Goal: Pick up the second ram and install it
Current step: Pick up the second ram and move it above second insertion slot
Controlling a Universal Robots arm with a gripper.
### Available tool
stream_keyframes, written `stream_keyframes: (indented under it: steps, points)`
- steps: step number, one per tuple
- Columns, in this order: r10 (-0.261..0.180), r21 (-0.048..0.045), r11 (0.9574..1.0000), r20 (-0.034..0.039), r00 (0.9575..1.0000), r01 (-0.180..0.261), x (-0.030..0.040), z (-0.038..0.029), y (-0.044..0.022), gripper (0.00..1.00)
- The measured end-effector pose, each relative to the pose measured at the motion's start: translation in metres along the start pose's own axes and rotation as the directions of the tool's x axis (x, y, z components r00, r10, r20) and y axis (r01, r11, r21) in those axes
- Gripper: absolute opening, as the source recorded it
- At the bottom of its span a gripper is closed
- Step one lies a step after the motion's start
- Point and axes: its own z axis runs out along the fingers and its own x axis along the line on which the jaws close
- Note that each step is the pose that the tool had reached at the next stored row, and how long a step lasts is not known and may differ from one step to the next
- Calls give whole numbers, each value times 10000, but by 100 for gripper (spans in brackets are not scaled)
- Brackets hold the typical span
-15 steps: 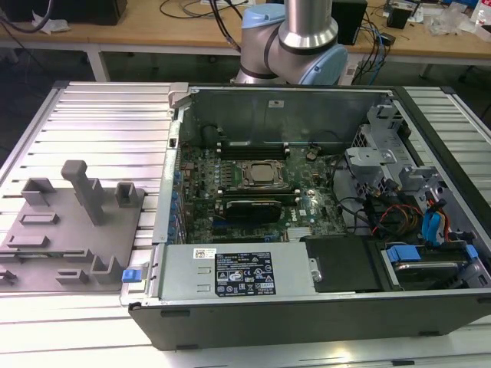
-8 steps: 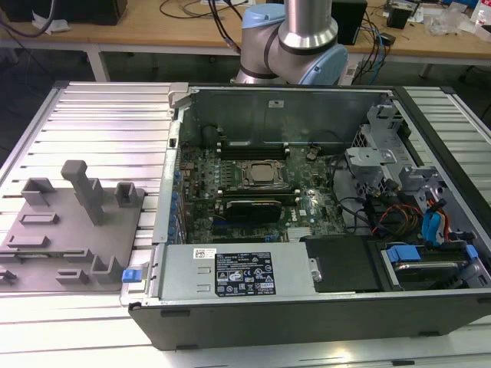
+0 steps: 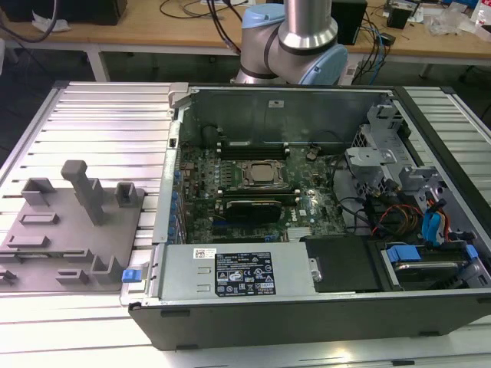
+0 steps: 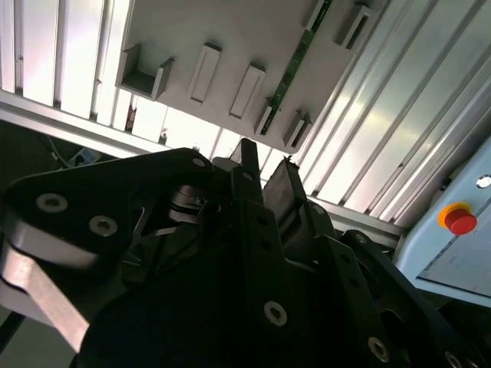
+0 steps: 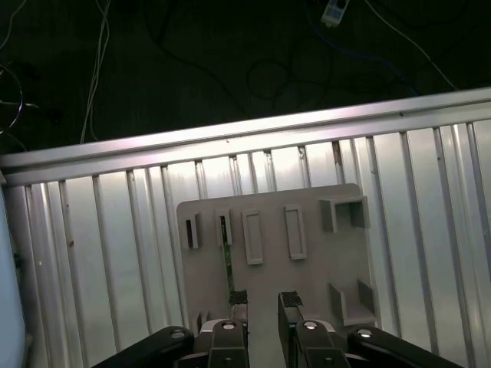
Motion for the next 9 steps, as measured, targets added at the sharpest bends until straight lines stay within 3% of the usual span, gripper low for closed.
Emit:
stream_keyframes:
  steps: [9]
  points:
    - [0, 1, 10000, 0, 10000, 0, -2, 158, -5, 30]
